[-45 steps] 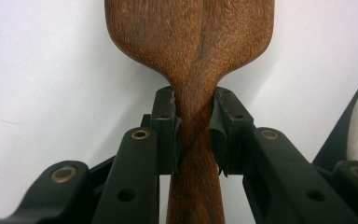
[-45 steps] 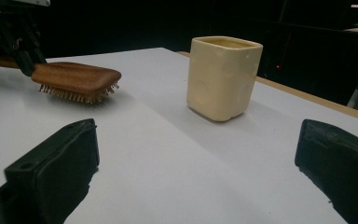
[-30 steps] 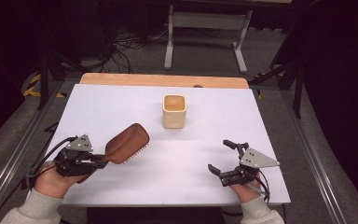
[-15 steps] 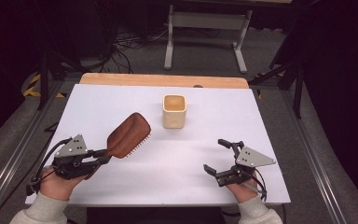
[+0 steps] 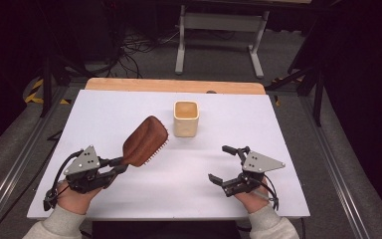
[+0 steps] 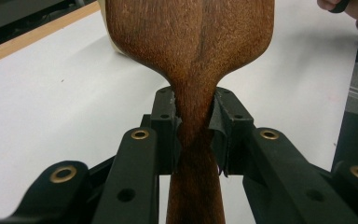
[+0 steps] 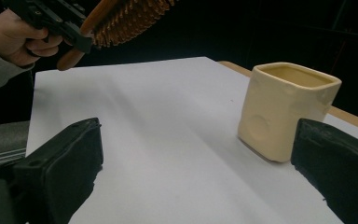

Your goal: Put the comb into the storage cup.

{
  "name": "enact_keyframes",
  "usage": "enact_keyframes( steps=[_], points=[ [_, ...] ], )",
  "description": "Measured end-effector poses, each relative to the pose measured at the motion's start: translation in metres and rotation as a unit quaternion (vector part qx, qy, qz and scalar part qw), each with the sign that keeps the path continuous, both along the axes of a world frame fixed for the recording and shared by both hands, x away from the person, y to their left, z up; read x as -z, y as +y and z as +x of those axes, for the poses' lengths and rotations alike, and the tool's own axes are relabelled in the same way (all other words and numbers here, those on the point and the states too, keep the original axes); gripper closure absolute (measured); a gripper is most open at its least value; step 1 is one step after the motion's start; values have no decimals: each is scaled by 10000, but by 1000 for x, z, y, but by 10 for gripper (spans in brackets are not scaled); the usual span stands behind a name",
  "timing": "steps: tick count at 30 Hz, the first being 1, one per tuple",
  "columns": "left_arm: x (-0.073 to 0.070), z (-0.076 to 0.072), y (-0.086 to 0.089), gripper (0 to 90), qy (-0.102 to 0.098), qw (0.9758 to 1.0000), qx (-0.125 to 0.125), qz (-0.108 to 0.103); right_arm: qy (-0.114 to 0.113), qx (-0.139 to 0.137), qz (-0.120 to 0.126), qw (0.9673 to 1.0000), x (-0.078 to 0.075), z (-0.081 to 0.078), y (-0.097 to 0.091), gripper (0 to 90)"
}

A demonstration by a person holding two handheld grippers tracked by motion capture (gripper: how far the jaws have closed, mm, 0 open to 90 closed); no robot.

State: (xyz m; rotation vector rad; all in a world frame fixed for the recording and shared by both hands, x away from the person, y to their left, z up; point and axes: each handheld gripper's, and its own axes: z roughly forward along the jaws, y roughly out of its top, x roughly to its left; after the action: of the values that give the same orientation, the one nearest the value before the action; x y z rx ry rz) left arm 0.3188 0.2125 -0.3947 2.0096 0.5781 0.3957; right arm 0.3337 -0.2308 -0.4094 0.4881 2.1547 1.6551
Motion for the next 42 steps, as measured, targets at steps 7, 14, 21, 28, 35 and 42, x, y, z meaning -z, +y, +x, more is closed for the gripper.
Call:
enact_keyframes(
  steps=[7,14,21,28,35,42],
  points=[
    [3,0,-13,730,-104,9999,44,16,157,-224,-4,9996,-12,8,19,29],
    [5,2,-26,730,-85,9999,91,-6,340,-422,-61,9985,-24,17,41,29],
    [5,4,-39,730,-180,9998,108,6,531,-548,-69,9971,-32,25,62,27],
    [8,3,-49,730,-206,9997,132,65,670,-690,-53,9954,-34,31,83,23],
    [11,1,-55,730,-196,9995,216,144,969,-618,-27,9934,-31,41,98,23],
    [13,0,-60,730,-142,9994,261,162,1151,-573,-1,9917,-29,46,110,32]
  ],
)
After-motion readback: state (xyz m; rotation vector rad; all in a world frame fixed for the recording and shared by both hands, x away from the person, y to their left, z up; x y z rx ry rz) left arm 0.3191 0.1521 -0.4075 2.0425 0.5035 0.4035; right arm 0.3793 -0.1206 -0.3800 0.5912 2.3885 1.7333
